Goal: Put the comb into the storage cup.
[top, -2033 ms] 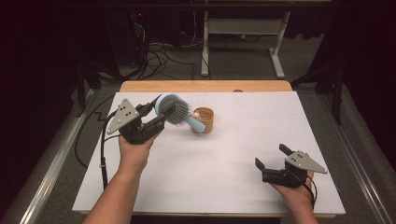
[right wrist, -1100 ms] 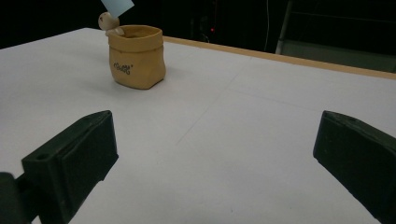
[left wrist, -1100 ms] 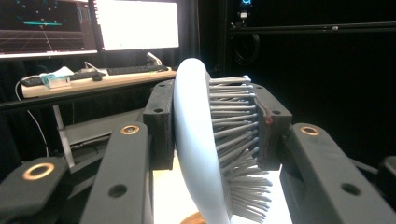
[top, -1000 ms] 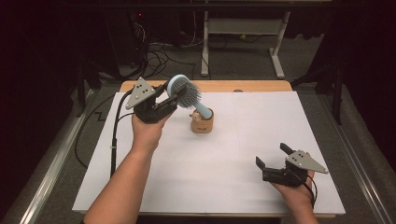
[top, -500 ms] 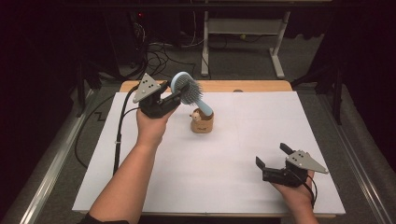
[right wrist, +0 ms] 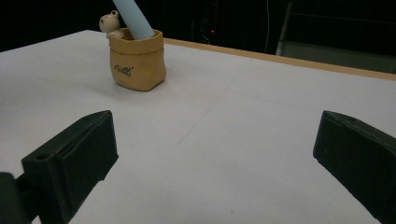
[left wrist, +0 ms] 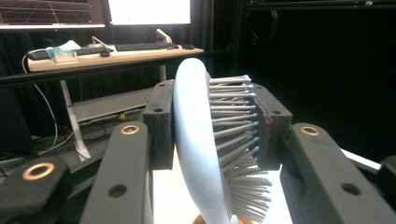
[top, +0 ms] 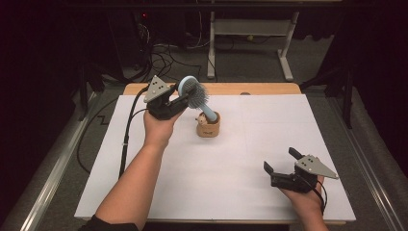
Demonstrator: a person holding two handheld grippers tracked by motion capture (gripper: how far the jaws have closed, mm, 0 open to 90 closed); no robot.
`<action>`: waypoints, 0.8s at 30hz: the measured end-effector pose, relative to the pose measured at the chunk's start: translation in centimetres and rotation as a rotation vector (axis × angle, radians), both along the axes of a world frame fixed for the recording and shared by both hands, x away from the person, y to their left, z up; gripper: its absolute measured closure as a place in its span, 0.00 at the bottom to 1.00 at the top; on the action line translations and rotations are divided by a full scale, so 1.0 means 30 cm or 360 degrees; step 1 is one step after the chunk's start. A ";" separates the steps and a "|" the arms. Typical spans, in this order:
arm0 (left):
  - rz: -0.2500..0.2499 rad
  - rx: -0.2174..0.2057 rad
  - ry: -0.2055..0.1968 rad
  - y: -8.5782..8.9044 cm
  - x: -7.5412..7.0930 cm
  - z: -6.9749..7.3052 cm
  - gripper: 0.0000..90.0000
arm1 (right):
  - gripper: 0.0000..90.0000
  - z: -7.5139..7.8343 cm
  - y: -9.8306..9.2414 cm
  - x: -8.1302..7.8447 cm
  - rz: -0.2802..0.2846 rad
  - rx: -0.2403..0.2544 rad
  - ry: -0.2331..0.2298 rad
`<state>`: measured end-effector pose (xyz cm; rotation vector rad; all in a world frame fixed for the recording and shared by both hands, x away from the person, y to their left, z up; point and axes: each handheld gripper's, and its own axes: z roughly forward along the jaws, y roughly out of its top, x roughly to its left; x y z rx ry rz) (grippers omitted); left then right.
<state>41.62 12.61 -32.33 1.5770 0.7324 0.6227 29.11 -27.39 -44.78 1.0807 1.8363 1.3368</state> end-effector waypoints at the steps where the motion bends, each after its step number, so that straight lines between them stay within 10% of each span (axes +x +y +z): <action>1: 0.0002 0.0003 0.0005 0.002 0.002 -0.002 0.65 | 0.00 0.000 0.000 0.000 0.0000 0.0001 0.0000; 24: -0.0015 -0.0010 0.0066 0.006 0.033 -0.024 0.65 | 0.00 -0.006 -0.007 0.003 -0.0007 0.0021 0.0014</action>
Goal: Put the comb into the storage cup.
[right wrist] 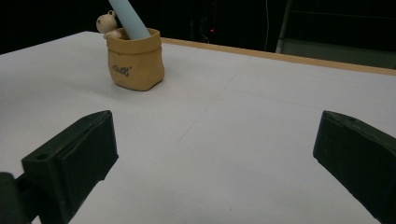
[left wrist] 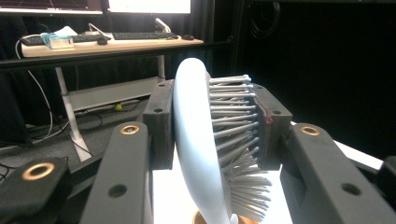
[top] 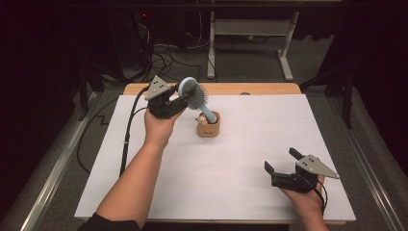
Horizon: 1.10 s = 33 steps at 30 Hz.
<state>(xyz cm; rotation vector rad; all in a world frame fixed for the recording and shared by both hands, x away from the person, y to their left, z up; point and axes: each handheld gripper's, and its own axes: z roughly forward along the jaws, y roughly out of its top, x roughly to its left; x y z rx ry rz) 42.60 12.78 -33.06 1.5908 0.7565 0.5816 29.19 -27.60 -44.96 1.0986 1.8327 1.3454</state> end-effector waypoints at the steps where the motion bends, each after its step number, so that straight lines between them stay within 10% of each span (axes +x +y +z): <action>1: -0.0011 -0.0002 0.0009 0.001 0.002 0.000 0.65 | 0.00 0.000 0.000 0.000 0.0000 0.0000 0.0000; 33: -0.0017 0.0040 0.0103 -0.008 0.036 -0.066 0.65 | 0.00 -0.002 0.001 0.000 0.0000 -0.0003 0.0003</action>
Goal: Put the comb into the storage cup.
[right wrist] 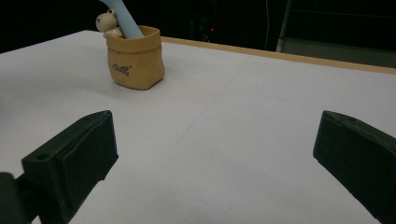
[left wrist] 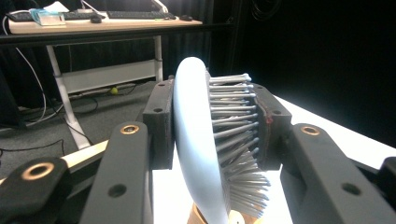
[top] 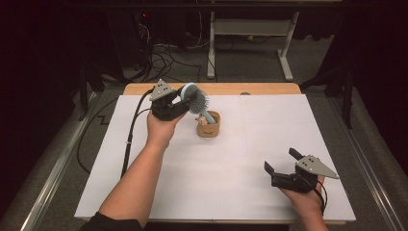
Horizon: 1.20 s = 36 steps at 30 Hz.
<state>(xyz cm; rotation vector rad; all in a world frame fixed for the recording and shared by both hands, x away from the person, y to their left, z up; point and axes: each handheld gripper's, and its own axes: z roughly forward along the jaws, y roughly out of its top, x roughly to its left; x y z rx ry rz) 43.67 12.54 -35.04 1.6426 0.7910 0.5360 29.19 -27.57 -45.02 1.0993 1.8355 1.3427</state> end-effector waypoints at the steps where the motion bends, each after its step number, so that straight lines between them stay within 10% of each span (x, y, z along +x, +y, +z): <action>1: -0.0001 -0.0006 0.0006 0.000 0.001 -0.005 0.65 | 0.00 0.000 0.000 0.000 0.0000 0.0001 0.0001; 36: 0.0053 0.0029 0.0069 0.020 0.027 -0.035 0.50 | 0.00 -0.002 0.003 0.000 0.0002 -0.0010 0.0006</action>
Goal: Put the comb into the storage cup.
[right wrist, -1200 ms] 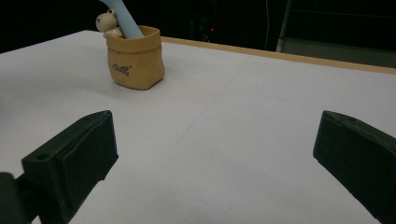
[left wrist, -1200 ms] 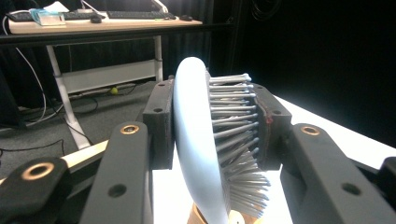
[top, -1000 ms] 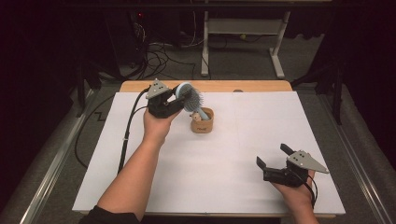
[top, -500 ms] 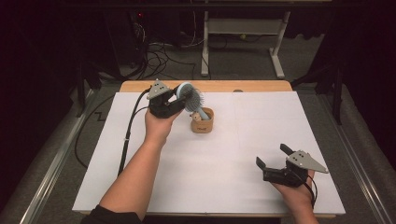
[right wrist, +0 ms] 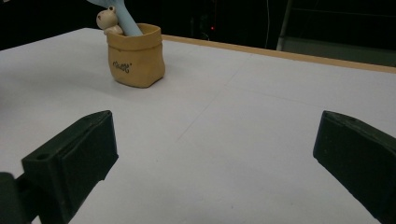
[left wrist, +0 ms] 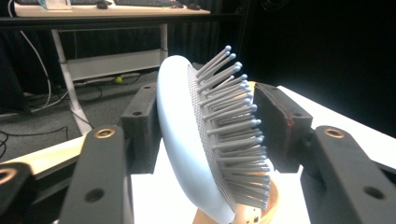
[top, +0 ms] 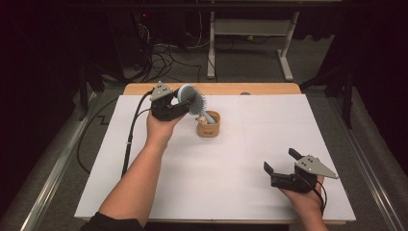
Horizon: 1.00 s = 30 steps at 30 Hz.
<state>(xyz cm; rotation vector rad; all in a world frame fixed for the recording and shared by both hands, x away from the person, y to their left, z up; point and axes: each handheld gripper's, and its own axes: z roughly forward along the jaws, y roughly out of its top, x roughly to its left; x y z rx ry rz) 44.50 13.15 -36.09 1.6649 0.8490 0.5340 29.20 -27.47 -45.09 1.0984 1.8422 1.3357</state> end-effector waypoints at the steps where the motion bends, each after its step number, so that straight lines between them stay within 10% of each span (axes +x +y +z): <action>1: 0.0009 0.0011 0.0004 0.002 0.000 -0.001 0.49 | 0.00 0.000 0.000 0.000 -0.0001 0.0001 0.0002; 30: 0.0014 0.0046 0.0016 0.039 0.005 -0.001 0.26 | 0.00 0.001 0.004 0.000 0.0001 -0.0005 0.0000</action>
